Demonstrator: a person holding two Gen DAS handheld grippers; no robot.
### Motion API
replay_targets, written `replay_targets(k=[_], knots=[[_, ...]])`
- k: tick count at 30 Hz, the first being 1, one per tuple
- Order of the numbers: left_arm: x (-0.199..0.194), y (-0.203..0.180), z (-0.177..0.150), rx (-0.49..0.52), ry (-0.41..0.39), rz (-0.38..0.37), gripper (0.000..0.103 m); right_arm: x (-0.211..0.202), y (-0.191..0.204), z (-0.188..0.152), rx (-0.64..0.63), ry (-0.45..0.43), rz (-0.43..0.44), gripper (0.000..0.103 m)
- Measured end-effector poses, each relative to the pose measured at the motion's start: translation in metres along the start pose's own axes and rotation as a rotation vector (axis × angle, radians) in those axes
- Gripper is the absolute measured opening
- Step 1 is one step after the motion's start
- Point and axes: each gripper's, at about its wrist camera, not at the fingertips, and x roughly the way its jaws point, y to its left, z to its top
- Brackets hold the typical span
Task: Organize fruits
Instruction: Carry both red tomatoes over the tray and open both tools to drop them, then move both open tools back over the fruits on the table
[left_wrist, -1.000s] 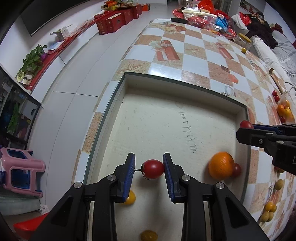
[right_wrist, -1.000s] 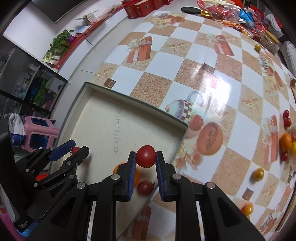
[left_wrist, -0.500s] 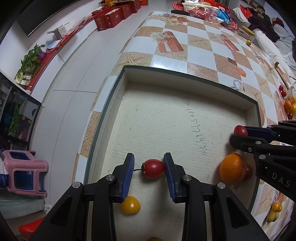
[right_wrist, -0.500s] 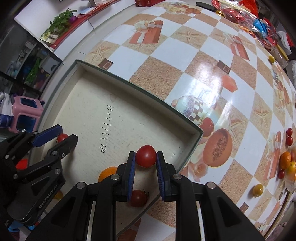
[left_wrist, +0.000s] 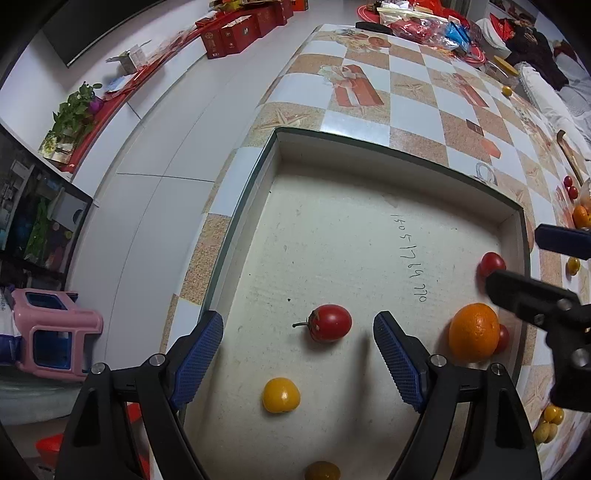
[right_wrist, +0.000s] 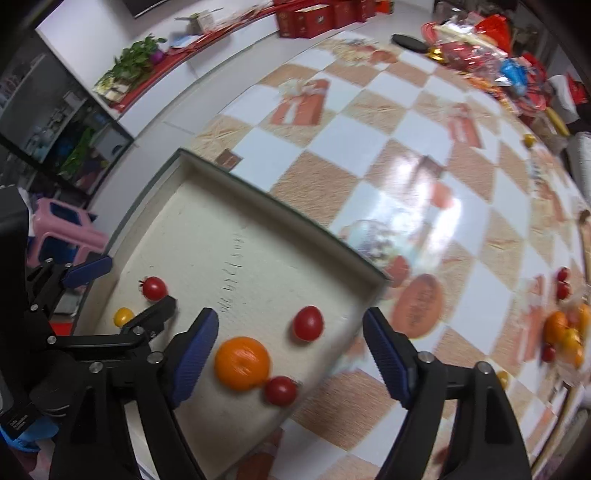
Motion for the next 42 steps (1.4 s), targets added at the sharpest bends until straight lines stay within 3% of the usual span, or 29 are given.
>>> replay_targets(k=[10,15,28,42], knots=[[-0.006,-0.017,-0.004,0.017,0.06,0.01,0.085,-0.018,-0.044,-0.035,0.177,0.033,0.021,0.086],[-0.012,-0.029,-0.005,0.033,0.07,0.011,0.085,-0.025,-0.055,-0.061,0.205,0.057,0.014,0.087],[-0.039,-0.075,-0.019,0.122,0.026,-0.025,0.085,-0.04,-0.096,-0.129,0.308,0.09,-0.009,0.087],[-0.067,-0.143,-0.043,0.29,-0.029,-0.081,0.085,-0.056,-0.15,-0.203,0.461,0.115,-0.05,0.087]])
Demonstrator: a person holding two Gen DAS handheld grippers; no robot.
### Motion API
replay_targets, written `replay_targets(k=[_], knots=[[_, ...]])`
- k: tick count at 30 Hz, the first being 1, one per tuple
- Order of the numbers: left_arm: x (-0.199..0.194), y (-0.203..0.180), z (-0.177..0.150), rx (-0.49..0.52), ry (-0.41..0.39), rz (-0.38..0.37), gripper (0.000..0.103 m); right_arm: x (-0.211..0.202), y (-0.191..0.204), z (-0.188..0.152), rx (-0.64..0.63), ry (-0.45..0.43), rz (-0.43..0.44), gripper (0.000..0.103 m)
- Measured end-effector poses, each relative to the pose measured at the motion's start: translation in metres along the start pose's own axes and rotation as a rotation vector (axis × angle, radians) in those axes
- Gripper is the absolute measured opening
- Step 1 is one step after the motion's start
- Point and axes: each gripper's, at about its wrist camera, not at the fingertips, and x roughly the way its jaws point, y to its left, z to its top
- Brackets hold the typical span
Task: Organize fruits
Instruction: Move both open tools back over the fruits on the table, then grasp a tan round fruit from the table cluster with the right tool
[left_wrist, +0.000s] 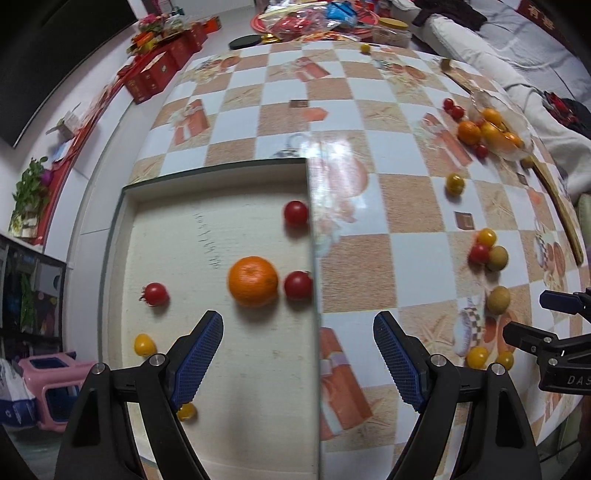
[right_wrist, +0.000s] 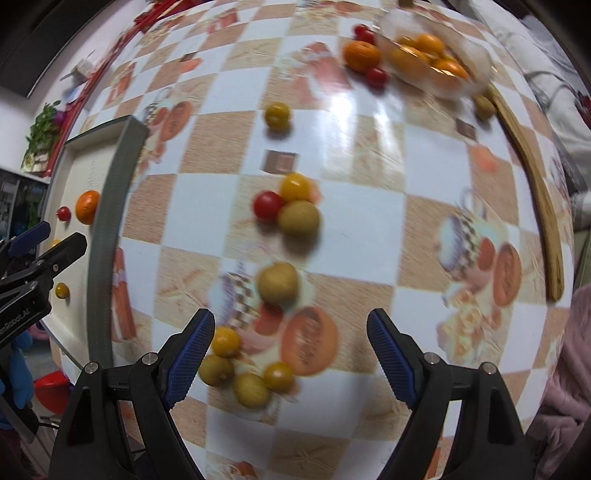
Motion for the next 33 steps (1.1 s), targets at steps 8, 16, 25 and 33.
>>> replay_targets(k=[8,16,25,33], knots=[[0.002,-0.036,-0.004,0.063,0.019,-0.024,0.085,-0.005,-0.039,-0.017,0.076,0.0,-0.008,0.087],[0.005,-0.052,-0.01,0.079,0.033,-0.035,0.085,-0.01,-0.07,-0.035,0.12,0.005,-0.018,0.087],[0.012,-0.058,-0.023,0.072,0.057,-0.06,0.085,-0.012,-0.081,-0.04,0.123,0.002,-0.003,0.087],[0.006,-0.075,-0.022,0.12,0.022,-0.081,0.085,-0.004,-0.06,-0.015,0.105,-0.026,0.006,0.087]])
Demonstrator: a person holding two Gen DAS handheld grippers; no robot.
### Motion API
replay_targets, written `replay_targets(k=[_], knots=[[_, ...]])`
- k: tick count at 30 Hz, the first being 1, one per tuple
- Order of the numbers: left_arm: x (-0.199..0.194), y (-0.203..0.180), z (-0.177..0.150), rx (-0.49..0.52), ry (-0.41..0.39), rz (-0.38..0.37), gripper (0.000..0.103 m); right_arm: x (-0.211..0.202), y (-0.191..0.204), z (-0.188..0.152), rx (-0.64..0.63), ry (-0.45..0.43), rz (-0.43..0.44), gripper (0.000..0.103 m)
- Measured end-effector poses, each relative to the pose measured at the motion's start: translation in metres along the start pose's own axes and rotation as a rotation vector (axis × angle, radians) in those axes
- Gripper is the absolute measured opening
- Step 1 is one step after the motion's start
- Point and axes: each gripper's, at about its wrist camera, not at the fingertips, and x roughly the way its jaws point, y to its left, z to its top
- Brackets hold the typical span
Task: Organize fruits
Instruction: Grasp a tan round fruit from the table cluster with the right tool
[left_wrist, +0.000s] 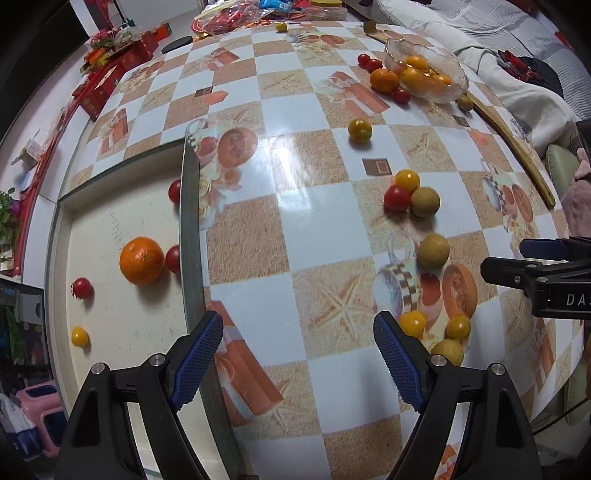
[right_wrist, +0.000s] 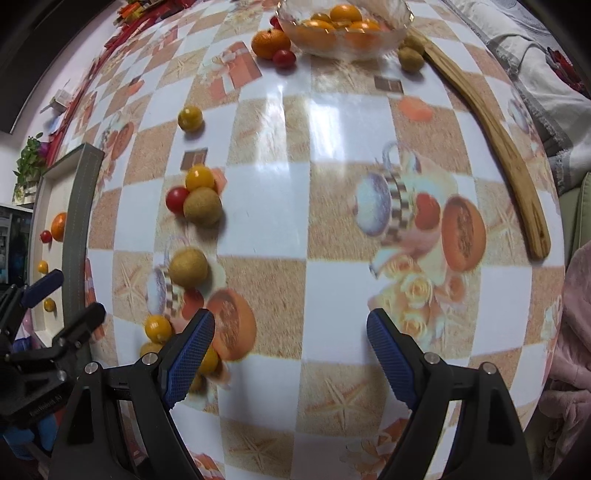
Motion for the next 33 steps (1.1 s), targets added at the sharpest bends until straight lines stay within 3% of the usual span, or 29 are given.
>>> replay_targets(k=[6,14,21,27,28,30,33], knots=[[-0.001,0.015,0.047,-0.043,-0.083,0.01,0.085,-0.001,0.013,0.018,-0.035,-0.034,0.021,0.087],[0.022,0.009,0.108,-0.031,-0.129,-0.048,0.085,0.008,0.034,0.032,-0.08,-0.07,0.063,0.084],[0.048,-0.012,0.132,-0.009,-0.113,-0.081,0.085,0.017,0.039,0.04,-0.082,-0.081,0.081,0.068],[0.063,-0.025,0.142,-0.003,-0.098,-0.091,0.084,0.022,0.039,0.044,-0.08,-0.102,0.095,0.066],[0.064,-0.026,0.144,-0.002,-0.098,-0.092,0.081,0.022,0.039,0.045,-0.079,-0.112,0.097,0.065],[0.068,-0.03,0.146,0.006,-0.076,-0.085,0.061,0.022,0.04,0.046,-0.079,-0.123,0.099,0.058],[0.075,-0.03,0.146,-0.001,-0.05,-0.078,0.056,0.023,0.044,0.048,-0.098,-0.135,0.089,0.048]])
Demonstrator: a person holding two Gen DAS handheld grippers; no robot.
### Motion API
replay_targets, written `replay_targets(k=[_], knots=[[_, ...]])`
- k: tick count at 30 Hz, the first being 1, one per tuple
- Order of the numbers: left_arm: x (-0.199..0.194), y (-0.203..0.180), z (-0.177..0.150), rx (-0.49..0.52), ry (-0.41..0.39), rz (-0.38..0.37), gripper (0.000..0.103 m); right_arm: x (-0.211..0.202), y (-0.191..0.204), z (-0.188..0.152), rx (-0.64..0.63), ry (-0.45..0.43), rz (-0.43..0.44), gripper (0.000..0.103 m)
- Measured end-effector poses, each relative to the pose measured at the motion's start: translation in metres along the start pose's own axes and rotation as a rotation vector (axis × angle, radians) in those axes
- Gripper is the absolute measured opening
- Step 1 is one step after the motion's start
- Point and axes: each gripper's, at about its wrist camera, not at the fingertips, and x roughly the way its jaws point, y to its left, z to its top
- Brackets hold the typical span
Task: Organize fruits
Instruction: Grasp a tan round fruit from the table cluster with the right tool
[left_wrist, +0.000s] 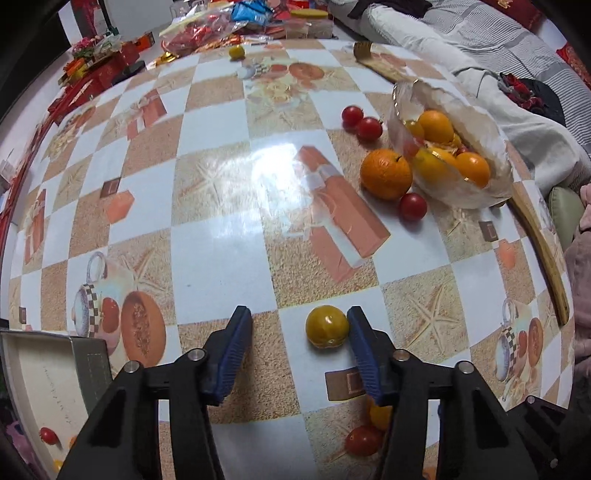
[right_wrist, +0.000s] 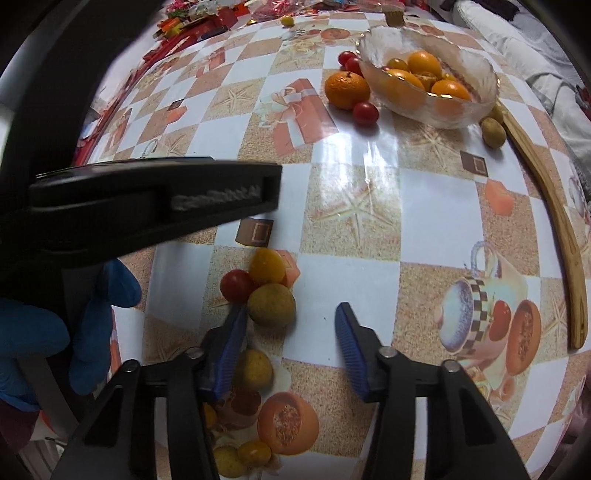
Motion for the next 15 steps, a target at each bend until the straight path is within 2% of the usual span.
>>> replay_targets(k=[1,3,4,6,7,15], knots=[[0.0,0.0,0.0,0.001,-0.004,0.002,0.056,0.001,0.001,0.001,-0.005,0.001,0.002,0.045],[-0.001,-0.002,-0.002,0.01,-0.006,0.012,0.05,0.002,0.004,0.001,-0.016,-0.002,0.003,0.031],[-0.001,-0.003,-0.002,0.014,-0.008,0.017,0.047,0.003,0.004,0.001,-0.019,-0.002,0.0,0.029],[-0.002,-0.002,-0.003,0.017,-0.016,0.012,0.033,0.003,0.004,0.002,-0.017,-0.004,0.001,0.029],[-0.002,-0.002,-0.003,0.016,-0.017,0.011,0.031,0.003,0.003,0.002,-0.013,-0.002,0.006,0.029],[-0.024,0.019,-0.017,-0.038,-0.044,-0.022,0.03,-0.007,-0.005,-0.001,0.0,0.011,0.013,0.029]])
